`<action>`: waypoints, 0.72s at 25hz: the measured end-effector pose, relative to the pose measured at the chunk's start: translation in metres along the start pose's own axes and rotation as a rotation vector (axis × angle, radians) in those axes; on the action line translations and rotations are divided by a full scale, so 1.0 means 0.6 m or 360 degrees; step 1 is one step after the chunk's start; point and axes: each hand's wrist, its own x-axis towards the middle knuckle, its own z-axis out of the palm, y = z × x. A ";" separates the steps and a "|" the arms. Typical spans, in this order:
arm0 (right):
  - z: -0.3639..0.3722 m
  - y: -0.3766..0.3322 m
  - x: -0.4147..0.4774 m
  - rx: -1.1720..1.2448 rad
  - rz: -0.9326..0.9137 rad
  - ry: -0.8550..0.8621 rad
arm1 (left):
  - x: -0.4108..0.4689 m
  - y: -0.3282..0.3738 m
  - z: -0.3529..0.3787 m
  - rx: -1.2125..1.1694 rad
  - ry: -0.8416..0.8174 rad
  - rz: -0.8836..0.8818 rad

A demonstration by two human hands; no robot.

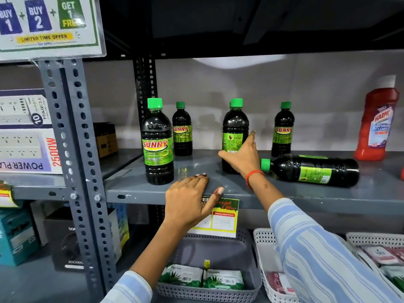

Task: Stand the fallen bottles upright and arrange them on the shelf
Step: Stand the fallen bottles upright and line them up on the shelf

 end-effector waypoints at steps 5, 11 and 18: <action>0.005 0.003 -0.002 -0.0097 -0.0038 0.0126 | -0.003 0.000 0.001 -0.0006 0.0023 -0.0005; 0.001 0.001 0.000 0.0257 0.0056 0.0029 | 0.000 0.002 0.002 0.0001 0.0042 -0.0010; -0.003 0.007 -0.003 0.0375 0.0137 -0.0012 | -0.001 0.004 0.000 0.0012 0.0034 -0.0010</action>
